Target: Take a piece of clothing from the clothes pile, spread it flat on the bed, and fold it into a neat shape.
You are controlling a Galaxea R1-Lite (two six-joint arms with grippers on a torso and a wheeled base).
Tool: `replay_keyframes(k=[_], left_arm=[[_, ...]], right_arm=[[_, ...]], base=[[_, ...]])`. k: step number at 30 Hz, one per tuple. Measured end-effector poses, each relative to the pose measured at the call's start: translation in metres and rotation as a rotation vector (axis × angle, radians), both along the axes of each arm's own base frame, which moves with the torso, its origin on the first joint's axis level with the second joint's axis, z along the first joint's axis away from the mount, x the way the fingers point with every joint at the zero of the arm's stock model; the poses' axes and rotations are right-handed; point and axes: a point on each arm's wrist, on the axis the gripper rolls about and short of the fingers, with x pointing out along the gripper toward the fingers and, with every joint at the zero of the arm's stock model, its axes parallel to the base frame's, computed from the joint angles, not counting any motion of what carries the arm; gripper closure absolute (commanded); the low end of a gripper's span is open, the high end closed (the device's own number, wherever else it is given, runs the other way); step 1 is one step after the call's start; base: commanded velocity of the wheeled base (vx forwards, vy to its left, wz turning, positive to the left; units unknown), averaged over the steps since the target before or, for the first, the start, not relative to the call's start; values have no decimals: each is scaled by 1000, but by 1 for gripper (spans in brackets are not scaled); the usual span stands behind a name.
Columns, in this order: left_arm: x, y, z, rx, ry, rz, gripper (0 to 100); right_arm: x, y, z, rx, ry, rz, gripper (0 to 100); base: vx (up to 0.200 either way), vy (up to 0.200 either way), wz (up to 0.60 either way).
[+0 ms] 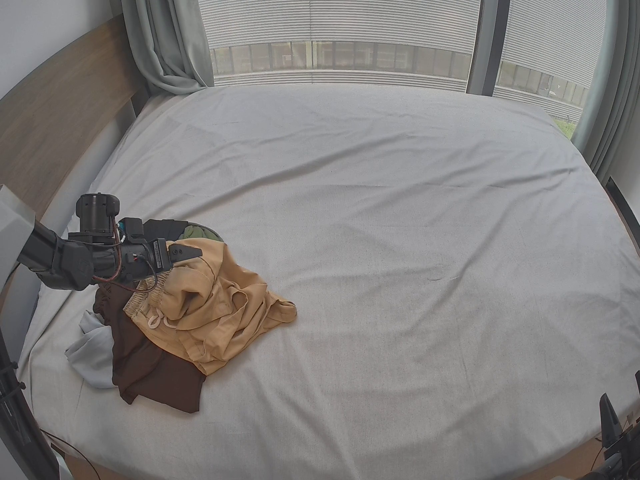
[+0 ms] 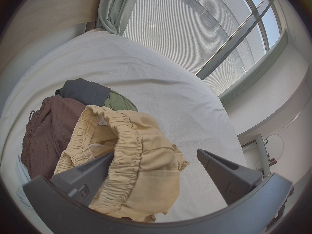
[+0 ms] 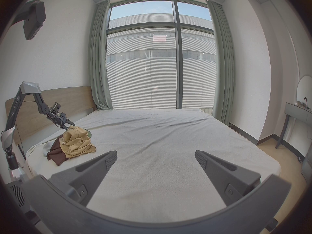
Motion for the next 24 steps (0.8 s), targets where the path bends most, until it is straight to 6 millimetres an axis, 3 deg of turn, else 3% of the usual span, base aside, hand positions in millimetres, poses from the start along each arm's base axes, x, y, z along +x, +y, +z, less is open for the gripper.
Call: replay_keyframes(k=[3,4,16,24], left_arm=[[2,0,-1,-1,-10,0,0],[3,0,-1,-1,-18,1,100],[5,-1,-9,-26,-15,-38,100],[-5,-5,-7,-86,16,-72,100]], right_arm=[[0,0,0,0,0,0,0],[0,0,0,1,0,0,0],[0,0,0,3,0,0,0],[0,0,0,3,0,-1,0]], base=[[0,0,0],[0,0,0],[0,0,0],[0,0,0]])
